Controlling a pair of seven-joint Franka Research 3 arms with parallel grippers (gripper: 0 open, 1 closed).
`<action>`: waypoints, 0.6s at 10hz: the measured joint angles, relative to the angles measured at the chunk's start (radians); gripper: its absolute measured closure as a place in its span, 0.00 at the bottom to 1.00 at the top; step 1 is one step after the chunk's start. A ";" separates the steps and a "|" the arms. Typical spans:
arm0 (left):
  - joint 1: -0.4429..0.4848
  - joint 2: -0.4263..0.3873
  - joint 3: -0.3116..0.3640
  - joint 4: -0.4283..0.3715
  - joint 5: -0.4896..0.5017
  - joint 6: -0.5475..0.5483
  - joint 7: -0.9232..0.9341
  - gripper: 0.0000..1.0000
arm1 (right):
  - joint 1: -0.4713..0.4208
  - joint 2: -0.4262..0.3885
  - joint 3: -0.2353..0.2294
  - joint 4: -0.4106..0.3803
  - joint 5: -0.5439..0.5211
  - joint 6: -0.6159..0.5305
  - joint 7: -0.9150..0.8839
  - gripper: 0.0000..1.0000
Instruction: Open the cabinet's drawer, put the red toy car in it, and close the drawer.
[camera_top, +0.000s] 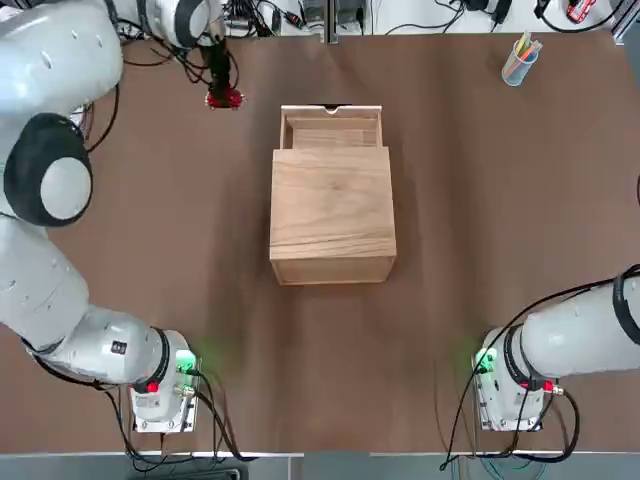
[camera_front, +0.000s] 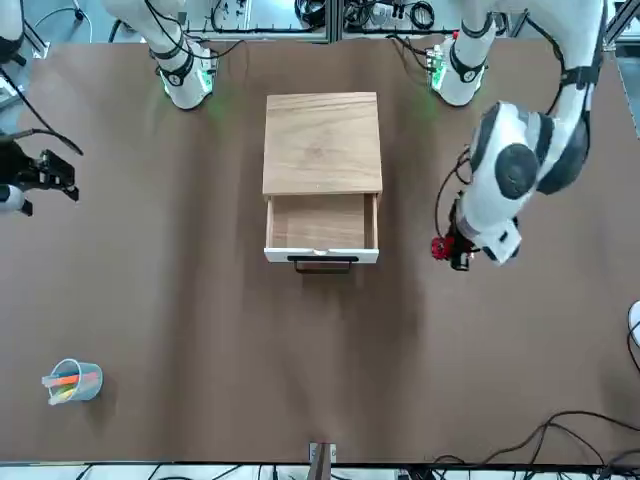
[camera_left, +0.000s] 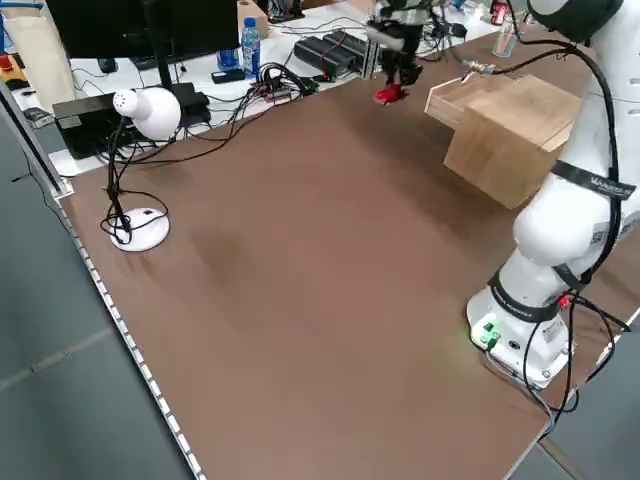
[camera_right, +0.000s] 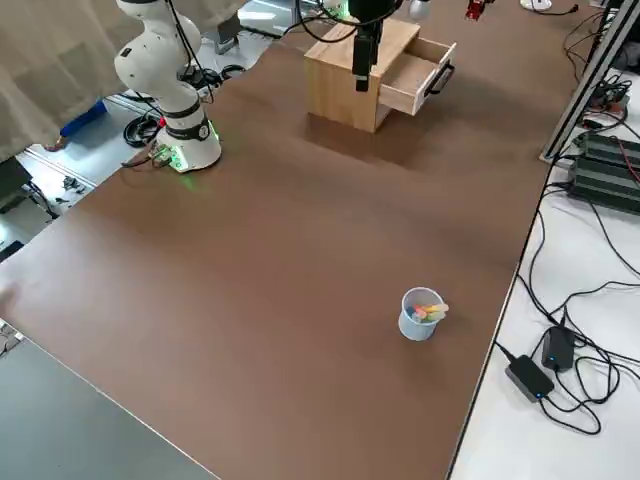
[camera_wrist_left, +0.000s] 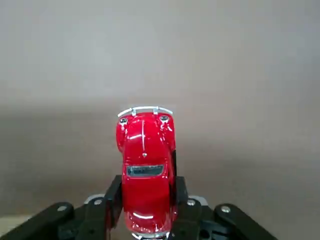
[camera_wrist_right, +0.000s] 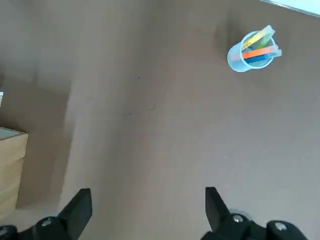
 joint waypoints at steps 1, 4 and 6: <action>-0.044 0.001 -0.002 0.027 0.000 -0.015 -0.040 0.56 | -0.003 0.000 0.003 0.000 0.000 0.000 0.002 0.00; -0.159 0.012 -0.006 0.113 -0.015 -0.065 -0.120 0.56 | -0.004 0.000 0.012 0.000 0.000 0.000 0.003 0.00; -0.234 0.043 -0.007 0.154 -0.029 -0.070 -0.190 0.56 | 0.009 0.000 0.022 0.000 0.000 0.000 0.003 0.00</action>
